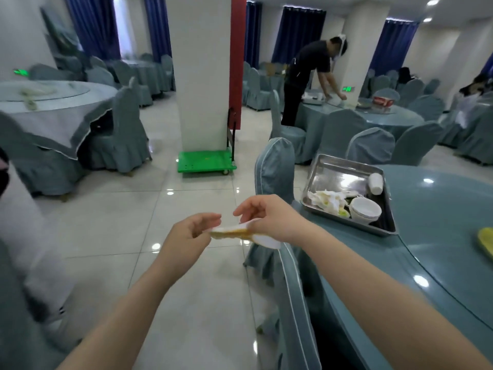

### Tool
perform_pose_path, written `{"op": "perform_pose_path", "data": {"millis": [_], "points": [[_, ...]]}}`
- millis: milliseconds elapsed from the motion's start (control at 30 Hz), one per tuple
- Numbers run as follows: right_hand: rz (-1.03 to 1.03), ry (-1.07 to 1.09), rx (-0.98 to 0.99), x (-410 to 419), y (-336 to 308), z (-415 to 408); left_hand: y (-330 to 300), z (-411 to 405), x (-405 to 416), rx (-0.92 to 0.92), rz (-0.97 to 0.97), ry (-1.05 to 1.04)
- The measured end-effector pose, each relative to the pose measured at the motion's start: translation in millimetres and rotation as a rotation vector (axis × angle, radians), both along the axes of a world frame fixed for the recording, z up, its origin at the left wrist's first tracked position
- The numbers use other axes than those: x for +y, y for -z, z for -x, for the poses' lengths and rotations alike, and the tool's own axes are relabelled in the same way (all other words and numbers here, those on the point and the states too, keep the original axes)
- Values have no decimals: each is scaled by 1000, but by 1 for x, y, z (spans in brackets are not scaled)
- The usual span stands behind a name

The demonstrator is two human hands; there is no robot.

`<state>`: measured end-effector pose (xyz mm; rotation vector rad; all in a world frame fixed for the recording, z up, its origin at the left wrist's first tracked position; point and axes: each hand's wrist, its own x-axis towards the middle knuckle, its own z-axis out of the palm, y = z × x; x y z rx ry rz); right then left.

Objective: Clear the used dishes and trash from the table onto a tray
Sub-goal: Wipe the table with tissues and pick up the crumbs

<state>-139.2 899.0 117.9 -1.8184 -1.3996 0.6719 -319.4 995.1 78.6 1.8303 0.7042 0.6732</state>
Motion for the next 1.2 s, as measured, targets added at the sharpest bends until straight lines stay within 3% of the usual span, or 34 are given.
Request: {"op": "perform_pose_path", "data": {"millis": [267,467,700,1000,1200], "points": [[-42,58,51,120,38,-42,22,-24,119,161,-88,-91],[137,135,127,193,68,-108,29,-85,212,237,-124,-135],[188,285,146,261,86,-157,49,-159,303,243,-89,-142],[30,844,279,327,92,-233,53,-295,406,195,-58,321],[-46,1078,409,309,92,-275,50,-388,403,143,-73,627]]}}
